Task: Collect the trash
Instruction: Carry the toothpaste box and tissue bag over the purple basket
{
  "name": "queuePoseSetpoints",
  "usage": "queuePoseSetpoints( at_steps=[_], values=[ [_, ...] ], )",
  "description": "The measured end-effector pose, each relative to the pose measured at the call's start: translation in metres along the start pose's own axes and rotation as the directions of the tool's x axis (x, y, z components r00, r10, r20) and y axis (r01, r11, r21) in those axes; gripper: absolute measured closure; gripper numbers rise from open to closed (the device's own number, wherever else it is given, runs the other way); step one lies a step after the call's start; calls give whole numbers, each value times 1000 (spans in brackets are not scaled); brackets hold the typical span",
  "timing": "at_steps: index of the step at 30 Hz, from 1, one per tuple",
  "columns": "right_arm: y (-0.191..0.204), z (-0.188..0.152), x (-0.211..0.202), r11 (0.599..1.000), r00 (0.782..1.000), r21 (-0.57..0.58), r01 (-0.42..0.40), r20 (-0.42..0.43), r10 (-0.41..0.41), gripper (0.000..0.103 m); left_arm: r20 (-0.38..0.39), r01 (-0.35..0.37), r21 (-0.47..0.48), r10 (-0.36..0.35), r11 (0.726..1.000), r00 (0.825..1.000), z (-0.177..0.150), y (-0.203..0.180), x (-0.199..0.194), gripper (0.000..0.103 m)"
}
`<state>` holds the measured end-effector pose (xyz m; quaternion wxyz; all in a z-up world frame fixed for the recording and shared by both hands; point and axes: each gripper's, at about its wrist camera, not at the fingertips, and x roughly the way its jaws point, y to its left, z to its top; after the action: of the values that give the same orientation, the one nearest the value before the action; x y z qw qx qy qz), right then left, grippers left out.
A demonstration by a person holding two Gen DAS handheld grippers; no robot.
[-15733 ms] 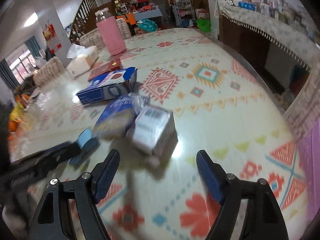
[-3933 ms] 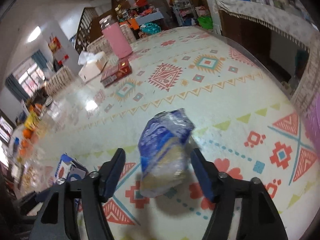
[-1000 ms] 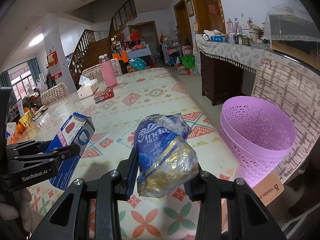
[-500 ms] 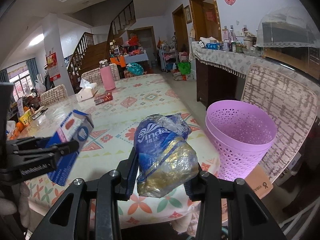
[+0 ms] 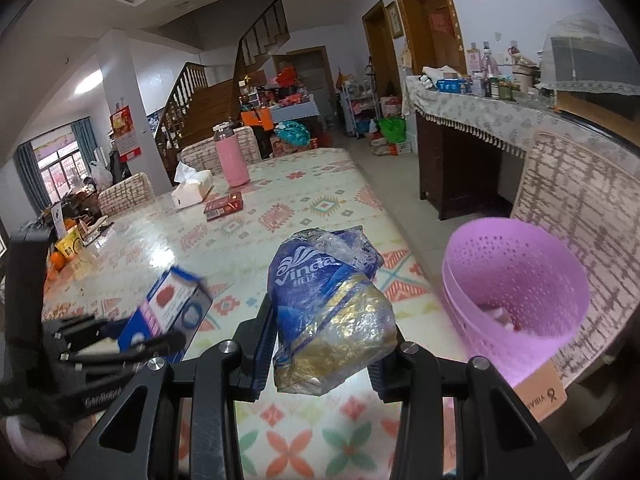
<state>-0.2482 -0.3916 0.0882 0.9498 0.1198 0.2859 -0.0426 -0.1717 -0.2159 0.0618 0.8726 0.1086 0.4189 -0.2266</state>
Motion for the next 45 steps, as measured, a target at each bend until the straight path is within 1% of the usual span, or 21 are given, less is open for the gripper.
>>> queuePoseSetpoints(
  at_steps=[4, 8, 10, 12, 14, 18, 19, 23, 27, 31, 35, 40, 45],
  values=[
    [-10, 24, 17, 999, 999, -16, -33, -37, 32, 60, -29, -10, -55, 8, 998, 1000, -5, 5, 9, 57],
    [-21, 26, 17, 999, 999, -46, -16, -43, 14, 60, -32, -23, -76, 21, 997, 999, -4, 4, 18, 57],
    [-29, 22, 15, 999, 999, -43, -10, -43, 8, 60, -23, -38, -65, 37, 997, 999, -2, 0, 17, 57],
    [-42, 14, 14, 1000, 999, -15, -10, -48, 10, 60, -9, -47, -44, 47, 998, 999, 0, -5, 14, 57],
    [-52, 8, 14, 1000, 999, 12, 3, -46, -3, 60, 9, -59, -14, 59, 998, 998, 4, -12, 11, 57],
    [-67, -2, 9, 998, 999, 54, 34, -45, -31, 60, 49, -62, 60, 60, 996, 997, 19, -31, 7, 57],
    [-72, -5, 7, 997, 998, 63, 52, -44, -50, 60, 58, -58, 77, 53, 995, 997, 22, -35, 6, 57],
    [-90, -10, 0, 989, 993, 99, 111, -47, -106, 60, 91, 2, 141, -15, 990, 996, 40, -59, 4, 57],
    [-106, -12, -9, 977, 986, 135, 164, -44, -159, 60, 112, 48, 213, -73, 976, 991, 53, -84, 4, 57],
    [-124, -13, -16, 961, 978, 184, 208, -52, -202, 60, 85, 119, 262, -146, 958, 986, 65, -104, 12, 57],
    [-140, -15, -22, 943, 970, 228, 242, -61, -235, 60, 77, 145, 304, -176, 942, 981, 76, -121, 19, 57],
    [-150, -16, -27, 924, 961, 265, 276, -69, -267, 60, 39, 193, 337, -218, 922, 975, 93, -137, 34, 57],
    [-156, -15, -29, 910, 953, 283, 304, -71, -296, 60, 20, 211, 374, -235, 903, 972, 105, -153, 46, 57]
  ],
)
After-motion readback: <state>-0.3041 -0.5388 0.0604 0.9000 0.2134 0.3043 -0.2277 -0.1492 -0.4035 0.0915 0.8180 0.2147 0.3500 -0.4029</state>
